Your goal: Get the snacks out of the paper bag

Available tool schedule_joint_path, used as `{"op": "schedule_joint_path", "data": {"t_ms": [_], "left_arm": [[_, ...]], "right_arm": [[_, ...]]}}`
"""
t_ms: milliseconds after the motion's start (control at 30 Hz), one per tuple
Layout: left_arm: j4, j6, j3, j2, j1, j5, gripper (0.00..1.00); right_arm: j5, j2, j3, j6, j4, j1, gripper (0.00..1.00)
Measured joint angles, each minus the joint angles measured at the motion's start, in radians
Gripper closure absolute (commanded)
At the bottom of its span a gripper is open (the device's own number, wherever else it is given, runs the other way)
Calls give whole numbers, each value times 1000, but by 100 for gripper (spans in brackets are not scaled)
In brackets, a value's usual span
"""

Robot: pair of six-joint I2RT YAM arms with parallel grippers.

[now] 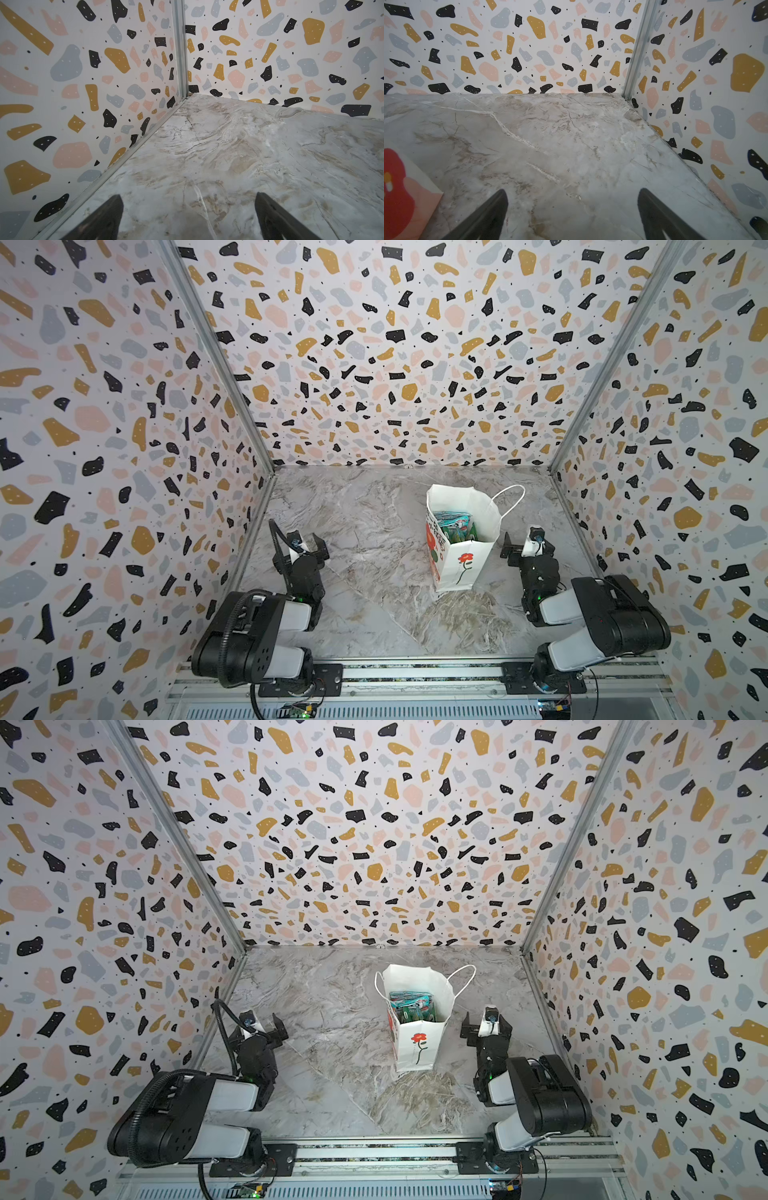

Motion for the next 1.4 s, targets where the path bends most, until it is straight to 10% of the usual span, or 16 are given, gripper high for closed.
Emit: {"op": "schedule_joint_path", "data": {"t_ms": [1033,1400], "left_arm": [[-16,1,0,-11,0,-8,0],[-709,-234,416,-314,-5,16,0]], "right_arm": [[17,-29,0,-4,-13,13,1],[60,-295,139,81,-446,24,1]]}}
